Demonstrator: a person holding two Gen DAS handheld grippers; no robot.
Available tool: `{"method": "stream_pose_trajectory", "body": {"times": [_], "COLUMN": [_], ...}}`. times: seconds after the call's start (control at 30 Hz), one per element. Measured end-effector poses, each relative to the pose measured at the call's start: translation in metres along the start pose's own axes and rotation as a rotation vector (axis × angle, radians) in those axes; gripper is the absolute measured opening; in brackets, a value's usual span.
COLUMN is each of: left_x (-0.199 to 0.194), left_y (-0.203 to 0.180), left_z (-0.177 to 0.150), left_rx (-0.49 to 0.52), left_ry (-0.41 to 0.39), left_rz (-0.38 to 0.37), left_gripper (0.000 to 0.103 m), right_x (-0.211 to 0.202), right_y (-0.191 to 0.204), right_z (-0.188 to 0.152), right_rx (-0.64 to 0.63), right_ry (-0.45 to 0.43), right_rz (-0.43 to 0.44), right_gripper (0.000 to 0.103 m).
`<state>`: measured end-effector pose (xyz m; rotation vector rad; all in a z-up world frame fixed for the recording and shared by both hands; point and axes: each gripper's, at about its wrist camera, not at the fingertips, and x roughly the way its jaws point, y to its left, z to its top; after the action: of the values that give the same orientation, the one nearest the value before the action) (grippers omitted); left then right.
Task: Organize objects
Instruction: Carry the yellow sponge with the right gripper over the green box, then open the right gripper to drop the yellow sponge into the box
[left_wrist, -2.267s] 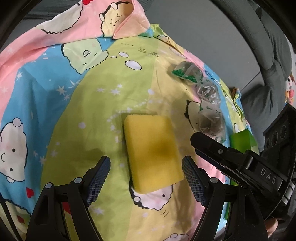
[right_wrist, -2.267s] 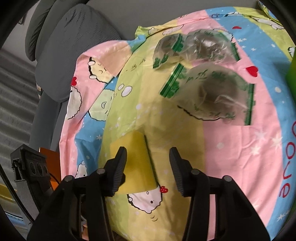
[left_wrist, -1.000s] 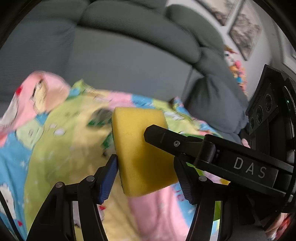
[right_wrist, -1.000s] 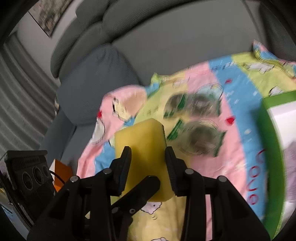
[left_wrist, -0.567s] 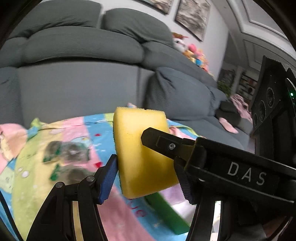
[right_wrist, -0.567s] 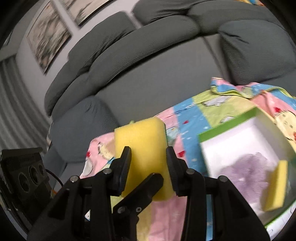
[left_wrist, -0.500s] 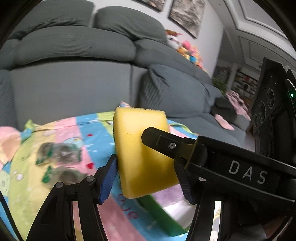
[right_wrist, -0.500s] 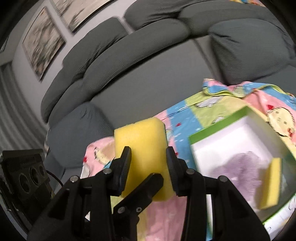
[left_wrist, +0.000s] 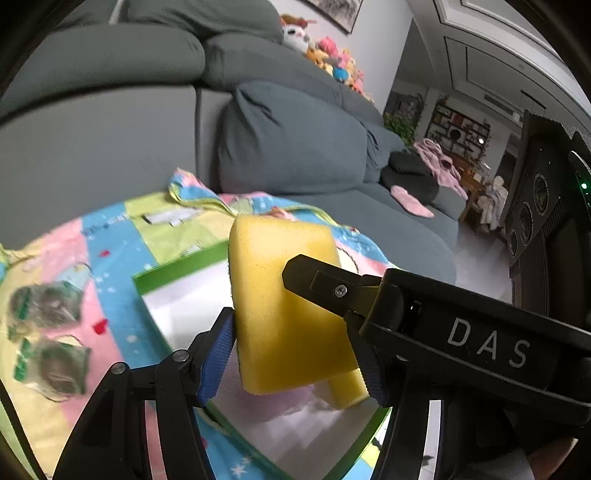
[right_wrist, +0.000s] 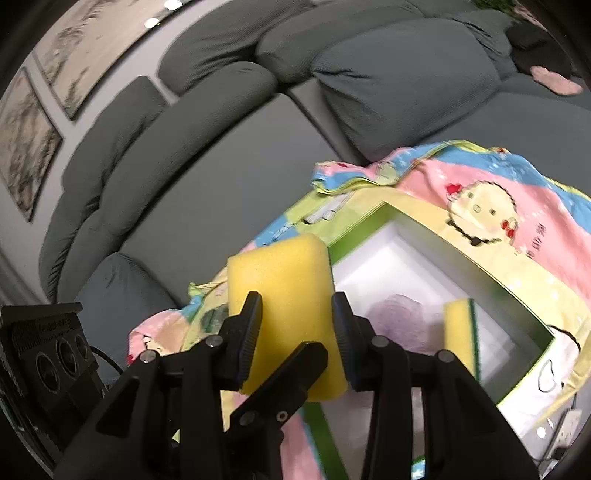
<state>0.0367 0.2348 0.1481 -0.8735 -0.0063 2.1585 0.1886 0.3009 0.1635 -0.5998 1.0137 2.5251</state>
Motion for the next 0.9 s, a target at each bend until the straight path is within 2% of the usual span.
{"method": "stream_pose_trajectory", "body": {"times": [0.27, 0.37, 0.9], "left_x": [0.028, 0.03, 0.054], "left_y": [-0.001, -0.002, 0.003], "left_z": [-0.01, -0.012, -0.02], "left_rx": [-0.042, -0.038, -0.072], "left_ry": [0.068, 0.059, 0.134], "left_rz": [-0.074, -0.081, -0.117], "left_gripper": [0.062, 0.062, 0.062], "right_x": [0.013, 0.016, 0.031], "right_y": [-0.029, -0.035, -0.055], "right_z": [-0.001, -0.001, -0.004], "right_rx": [0.071, 0.08, 0.129], "right_ry": [0.035, 0.043, 0.107], "right_rz": [-0.111, -0.129, -0.202], "right_gripper": [0.04, 0.04, 0.04]}}
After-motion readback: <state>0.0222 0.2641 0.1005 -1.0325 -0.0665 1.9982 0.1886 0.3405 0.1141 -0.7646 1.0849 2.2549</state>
